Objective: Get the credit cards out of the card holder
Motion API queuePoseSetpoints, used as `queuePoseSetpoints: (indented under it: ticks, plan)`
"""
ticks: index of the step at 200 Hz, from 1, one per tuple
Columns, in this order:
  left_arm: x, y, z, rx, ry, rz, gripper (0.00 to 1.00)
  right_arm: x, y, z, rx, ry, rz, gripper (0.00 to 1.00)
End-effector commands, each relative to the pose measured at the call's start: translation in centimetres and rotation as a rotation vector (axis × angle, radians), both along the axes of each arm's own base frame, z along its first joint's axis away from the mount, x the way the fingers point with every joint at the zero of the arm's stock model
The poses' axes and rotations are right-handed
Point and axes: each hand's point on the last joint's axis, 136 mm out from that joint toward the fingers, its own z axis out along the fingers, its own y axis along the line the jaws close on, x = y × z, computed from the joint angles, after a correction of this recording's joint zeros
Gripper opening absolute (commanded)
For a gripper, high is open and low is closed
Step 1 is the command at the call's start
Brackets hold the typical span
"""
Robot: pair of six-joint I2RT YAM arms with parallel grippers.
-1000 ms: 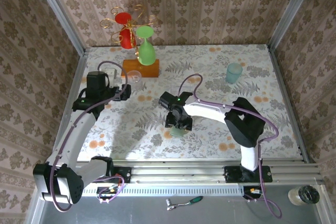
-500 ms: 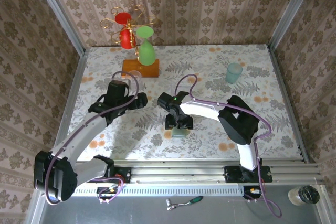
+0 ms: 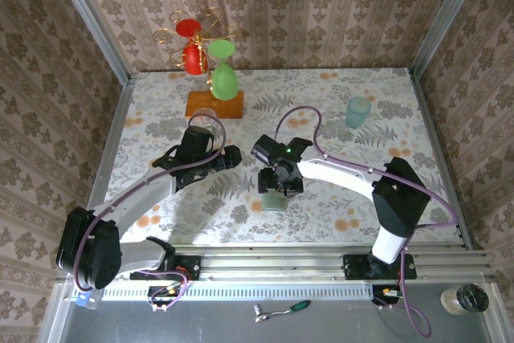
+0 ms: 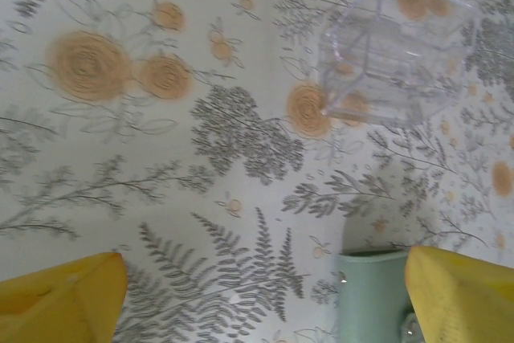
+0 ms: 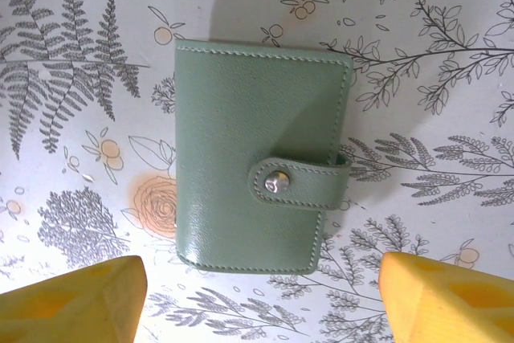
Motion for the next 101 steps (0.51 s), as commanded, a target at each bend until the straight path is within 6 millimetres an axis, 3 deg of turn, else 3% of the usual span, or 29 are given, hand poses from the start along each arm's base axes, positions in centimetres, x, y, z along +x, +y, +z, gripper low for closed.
queuePoseSetpoints:
  ticks: [1, 32, 77, 101]
  plan:
    - [-1.1, -2.1, -0.8, -0.092, 0.045, -0.028, 0.85, -0.6, -0.4, -0.8, 0.009, 0.033, 0.031, 0.71]
    - [-2.5, -3.4, -2.3, -0.147, 0.081, -0.028, 0.71, -0.5, -1.0, -1.8, -0.032, 0.027, 0.013, 0.54]
    - [-3.4, -4.3, -4.0, -0.217, 0.118, -0.006, 0.57, 0.4, -0.8, -2.6, -0.088, 0.024, -0.018, 0.44]
    - [-3.4, -4.4, -4.3, -0.226, 0.122, -0.006, 0.55, 1.0, -0.3, -2.9, -0.095, 0.025, -0.031, 0.42]
